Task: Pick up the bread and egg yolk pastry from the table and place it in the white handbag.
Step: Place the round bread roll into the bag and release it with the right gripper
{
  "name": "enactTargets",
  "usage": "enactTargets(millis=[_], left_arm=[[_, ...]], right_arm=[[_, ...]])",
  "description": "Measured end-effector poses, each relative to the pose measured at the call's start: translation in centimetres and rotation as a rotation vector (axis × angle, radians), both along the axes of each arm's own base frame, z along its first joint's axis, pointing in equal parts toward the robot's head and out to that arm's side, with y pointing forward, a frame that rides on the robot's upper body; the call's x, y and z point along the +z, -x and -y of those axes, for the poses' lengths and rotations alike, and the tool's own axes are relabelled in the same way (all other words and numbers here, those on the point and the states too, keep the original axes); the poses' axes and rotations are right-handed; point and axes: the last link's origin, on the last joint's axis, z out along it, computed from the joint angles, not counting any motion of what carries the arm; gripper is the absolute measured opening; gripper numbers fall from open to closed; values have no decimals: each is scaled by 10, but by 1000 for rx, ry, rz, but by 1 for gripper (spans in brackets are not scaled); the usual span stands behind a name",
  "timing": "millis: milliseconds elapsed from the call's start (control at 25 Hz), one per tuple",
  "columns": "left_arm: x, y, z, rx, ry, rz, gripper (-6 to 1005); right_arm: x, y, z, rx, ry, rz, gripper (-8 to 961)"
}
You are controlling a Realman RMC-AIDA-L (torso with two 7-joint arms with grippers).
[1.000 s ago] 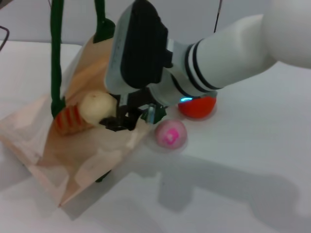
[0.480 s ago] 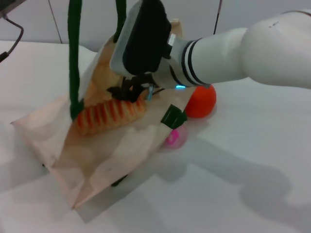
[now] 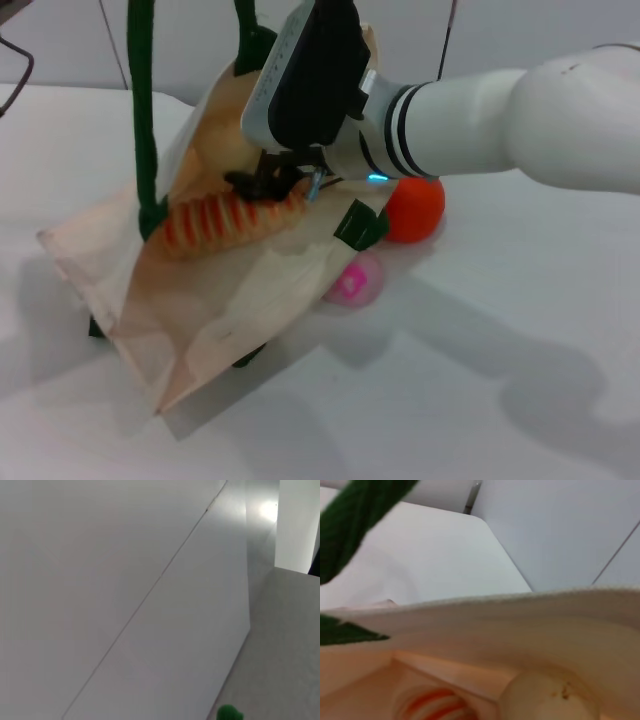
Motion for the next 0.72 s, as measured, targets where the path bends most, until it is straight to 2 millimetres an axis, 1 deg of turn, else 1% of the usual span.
enactTargets(millis=[120, 320, 440, 560, 720], left_arm=[[4, 6, 2, 21, -20, 7, 122], [10, 17, 5, 64, -57, 15, 122], [12, 26, 7, 109, -84, 12, 122], [15, 35, 8, 151, -114, 9, 122], [16, 44, 7, 198, -142, -3, 122]], right_arm=[[-2, 3, 5, 4, 21, -9, 585], [-4, 7, 22, 33, 54, -45, 771], [0, 4, 31, 42, 60, -83, 835], [8, 1, 37, 41, 49, -128, 899], [26, -15, 40, 20, 7, -185, 898]])
